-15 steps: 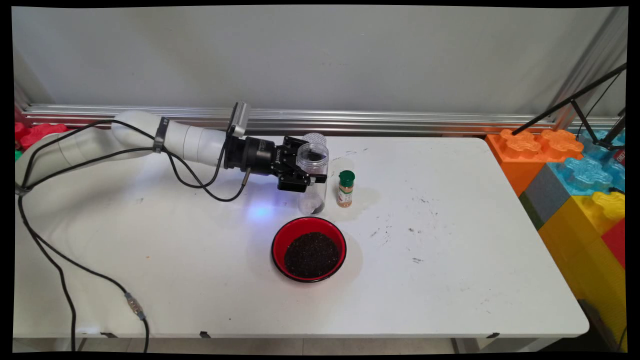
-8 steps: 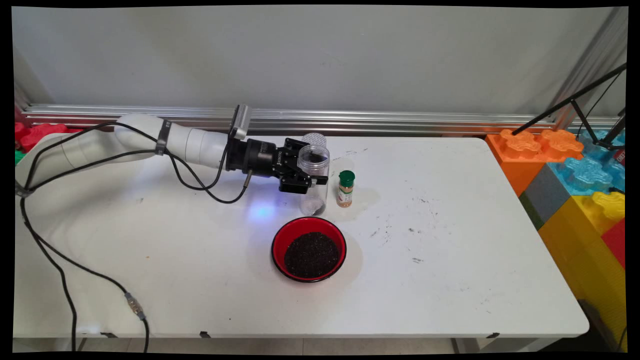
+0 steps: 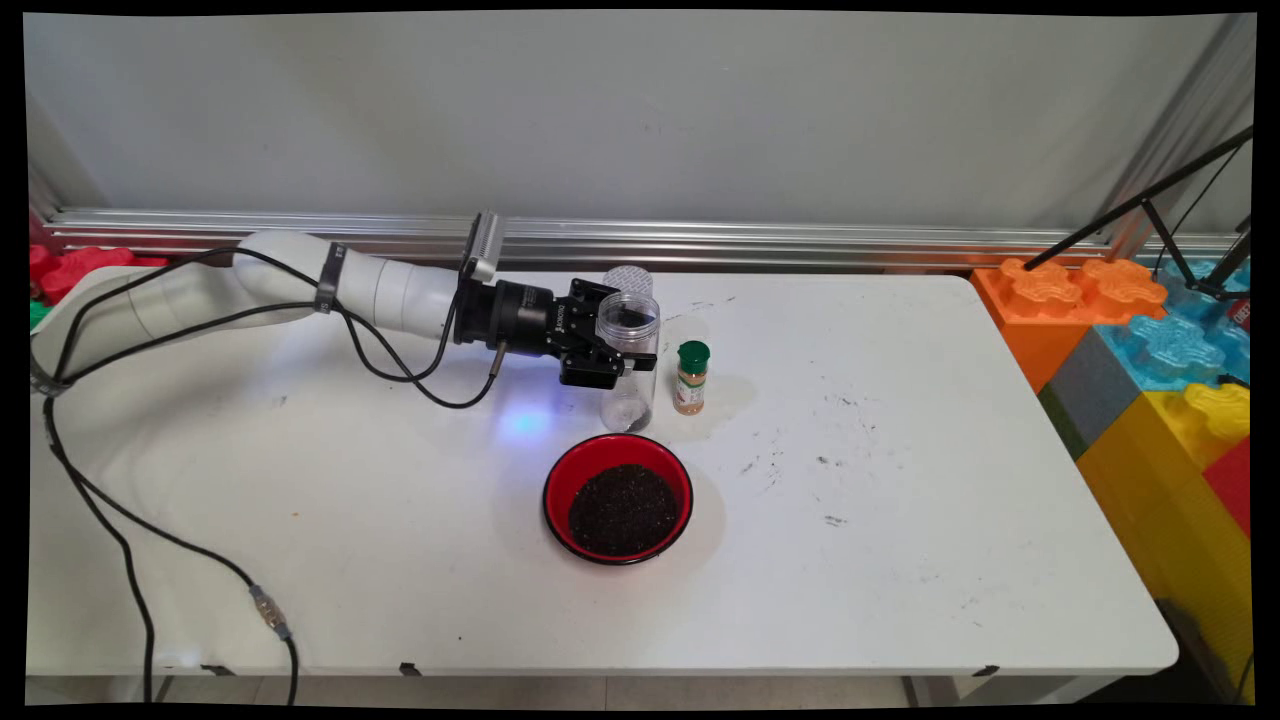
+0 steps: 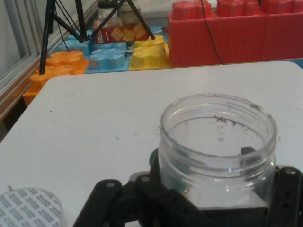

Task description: Place the picked object on the table

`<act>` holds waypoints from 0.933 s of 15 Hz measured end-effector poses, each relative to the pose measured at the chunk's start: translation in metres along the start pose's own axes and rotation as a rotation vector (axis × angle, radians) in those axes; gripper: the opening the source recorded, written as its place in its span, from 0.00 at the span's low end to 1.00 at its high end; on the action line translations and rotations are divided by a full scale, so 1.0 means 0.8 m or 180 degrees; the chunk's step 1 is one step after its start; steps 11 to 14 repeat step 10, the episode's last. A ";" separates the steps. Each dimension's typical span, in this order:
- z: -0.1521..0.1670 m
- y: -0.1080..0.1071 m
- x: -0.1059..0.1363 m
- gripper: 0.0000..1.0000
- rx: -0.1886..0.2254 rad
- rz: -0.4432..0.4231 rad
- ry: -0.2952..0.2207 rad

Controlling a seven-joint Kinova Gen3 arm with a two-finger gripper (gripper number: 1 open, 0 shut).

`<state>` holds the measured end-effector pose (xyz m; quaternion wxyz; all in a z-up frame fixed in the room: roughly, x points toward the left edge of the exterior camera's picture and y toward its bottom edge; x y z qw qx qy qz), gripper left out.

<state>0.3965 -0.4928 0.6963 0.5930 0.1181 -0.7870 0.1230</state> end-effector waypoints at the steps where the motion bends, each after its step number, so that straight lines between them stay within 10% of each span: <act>1: 0.000 0.000 -0.001 0.00 0.0001 -0.0003 -0.0001; 6: 0.001 -0.002 -0.003 0.00 0.0009 -0.0009 -0.0007; 7: 0.001 -0.002 -0.003 1.00 0.0007 -0.0007 -0.0004; 14: -0.001 -0.002 -0.004 1.00 0.0002 0.0000 0.0005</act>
